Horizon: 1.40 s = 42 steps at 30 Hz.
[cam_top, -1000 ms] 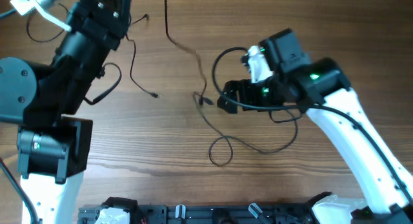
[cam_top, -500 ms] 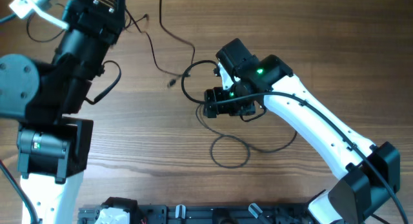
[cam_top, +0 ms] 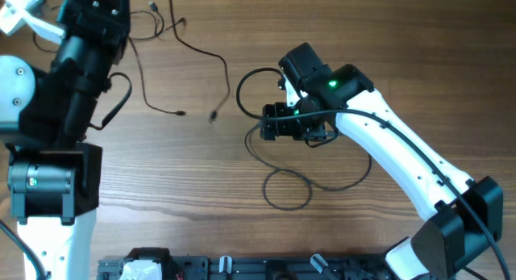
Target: Untangle cables
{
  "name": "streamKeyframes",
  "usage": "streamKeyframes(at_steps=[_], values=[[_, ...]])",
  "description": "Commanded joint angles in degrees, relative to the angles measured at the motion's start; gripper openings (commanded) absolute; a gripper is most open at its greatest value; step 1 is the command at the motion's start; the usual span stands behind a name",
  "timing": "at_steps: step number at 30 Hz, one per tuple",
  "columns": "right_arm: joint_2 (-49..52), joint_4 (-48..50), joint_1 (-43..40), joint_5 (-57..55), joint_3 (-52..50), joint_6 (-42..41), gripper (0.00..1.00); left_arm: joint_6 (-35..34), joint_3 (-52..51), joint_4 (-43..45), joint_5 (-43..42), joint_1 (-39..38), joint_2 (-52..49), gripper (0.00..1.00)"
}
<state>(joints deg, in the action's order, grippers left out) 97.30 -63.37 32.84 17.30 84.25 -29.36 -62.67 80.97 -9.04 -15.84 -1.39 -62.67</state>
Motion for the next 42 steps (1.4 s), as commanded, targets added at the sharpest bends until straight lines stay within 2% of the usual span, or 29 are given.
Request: streamKeyframes(at_steps=[1, 5, 8, 11, 18, 27, 33, 42], values=[[0.1, 0.1, 0.1, -1.0, 0.5, -0.9, 0.85, 5.1, 0.5, -0.6, 0.9, 1.8, -3.2, 0.04], [0.1, 0.6, 0.1, -1.0, 0.5, -1.5, 0.86, 6.9, 0.5, 1.6, 2.9, 2.4, -8.1, 0.04], [0.1, 0.8, 0.1, -1.0, 0.5, -2.3, 0.86, 2.6, 0.5, 4.5, 2.8, 2.3, -11.2, 0.04], [0.1, 0.8, 0.1, -1.0, 0.5, -2.3, 0.86, -4.6, 0.5, 7.1, 2.8, 1.8, -13.7, 0.04], [0.1, 1.7, 0.1, -1.0, 0.5, -2.3, 0.88, -5.3, 0.5, 10.8, 3.4, -0.3, -17.0, 0.04], [0.1, 2.9, 0.2, -1.0, 0.5, -2.3, 0.89, -5.4, 0.5, 3.6, 13.2, -0.1, -20.2, 0.04], [0.1, 2.7, 0.2, -1.0, 0.5, -2.1, 0.89, -5.3, 0.5, -1.3, 24.7, 2.7, -24.0, 0.04], [0.1, 3.3, 0.2, -1.0, 0.5, -2.2, 0.91, -5.1, 0.5, -3.7, 26.6, 11.3, -30.4, 0.04]])
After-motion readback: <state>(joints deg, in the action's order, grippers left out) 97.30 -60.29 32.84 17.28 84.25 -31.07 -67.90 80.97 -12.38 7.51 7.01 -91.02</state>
